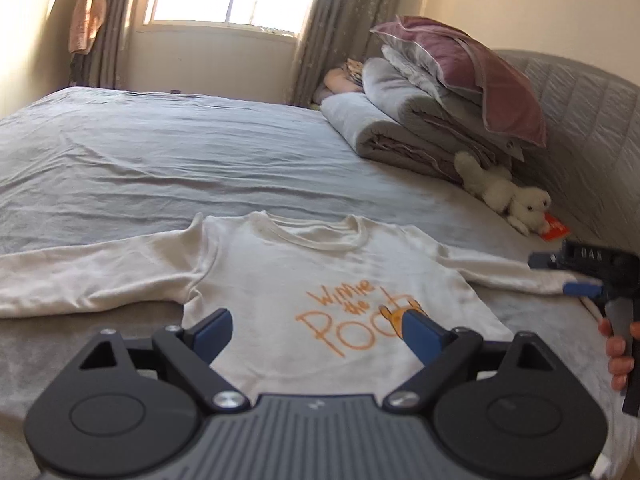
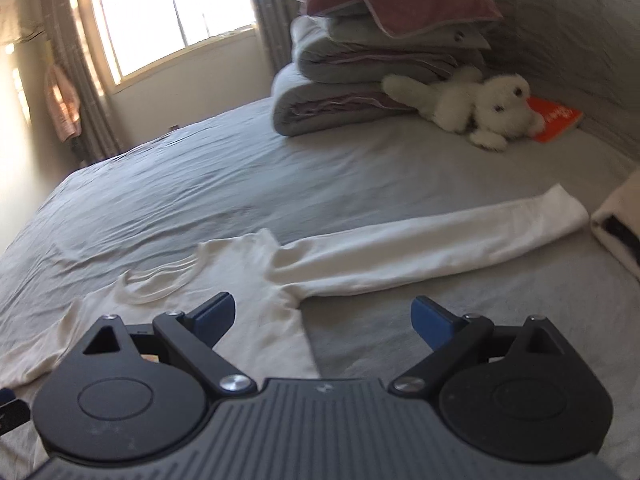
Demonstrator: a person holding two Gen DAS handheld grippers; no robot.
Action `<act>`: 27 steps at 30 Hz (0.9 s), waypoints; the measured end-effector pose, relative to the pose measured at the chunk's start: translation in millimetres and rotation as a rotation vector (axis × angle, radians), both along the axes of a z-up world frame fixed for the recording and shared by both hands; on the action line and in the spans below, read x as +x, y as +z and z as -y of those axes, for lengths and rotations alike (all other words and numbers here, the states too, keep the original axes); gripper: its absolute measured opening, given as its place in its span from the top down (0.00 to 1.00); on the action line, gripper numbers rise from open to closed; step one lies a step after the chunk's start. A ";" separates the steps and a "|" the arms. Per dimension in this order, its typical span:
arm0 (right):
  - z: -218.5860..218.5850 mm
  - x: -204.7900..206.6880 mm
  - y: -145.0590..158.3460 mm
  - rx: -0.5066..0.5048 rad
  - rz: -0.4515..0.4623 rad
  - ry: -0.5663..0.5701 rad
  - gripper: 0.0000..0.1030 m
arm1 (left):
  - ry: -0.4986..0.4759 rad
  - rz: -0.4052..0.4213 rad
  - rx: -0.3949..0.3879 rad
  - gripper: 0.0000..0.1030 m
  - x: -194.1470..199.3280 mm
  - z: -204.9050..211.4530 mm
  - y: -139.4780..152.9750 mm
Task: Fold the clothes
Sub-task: 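Grasp the sleeve cuff with the right gripper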
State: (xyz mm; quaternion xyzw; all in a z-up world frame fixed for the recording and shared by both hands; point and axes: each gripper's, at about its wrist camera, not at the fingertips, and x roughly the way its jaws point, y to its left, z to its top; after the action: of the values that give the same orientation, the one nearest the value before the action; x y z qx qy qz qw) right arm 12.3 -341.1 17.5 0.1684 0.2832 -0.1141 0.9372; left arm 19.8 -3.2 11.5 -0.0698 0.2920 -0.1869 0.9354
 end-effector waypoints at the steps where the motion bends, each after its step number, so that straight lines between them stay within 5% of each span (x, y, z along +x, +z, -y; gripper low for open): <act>1: 7.8 4.2 -6.5 0.024 -0.010 -0.022 0.06 | 0.007 -0.006 -0.008 0.10 5.5 -1.3 -2.3; 12: 78.2 25.4 -48.1 0.241 0.014 -0.226 0.09 | 0.045 0.049 -0.034 0.10 35.6 -1.8 -20.3; 19: 105.0 30.1 -60.3 0.261 0.076 -0.353 0.19 | 0.041 0.104 -0.084 0.10 35.3 -3.2 -21.2; 27: 124.2 30.6 -72.5 0.305 0.183 -0.432 0.25 | 0.038 0.072 -0.062 0.10 44.6 -4.5 -31.2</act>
State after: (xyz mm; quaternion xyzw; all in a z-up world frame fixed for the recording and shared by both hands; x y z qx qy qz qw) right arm 43.0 -465.4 -55.0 0.3738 0.1689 -0.2517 0.8766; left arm 64.4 1.3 -19.7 -0.0977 0.2510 -0.1802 0.9460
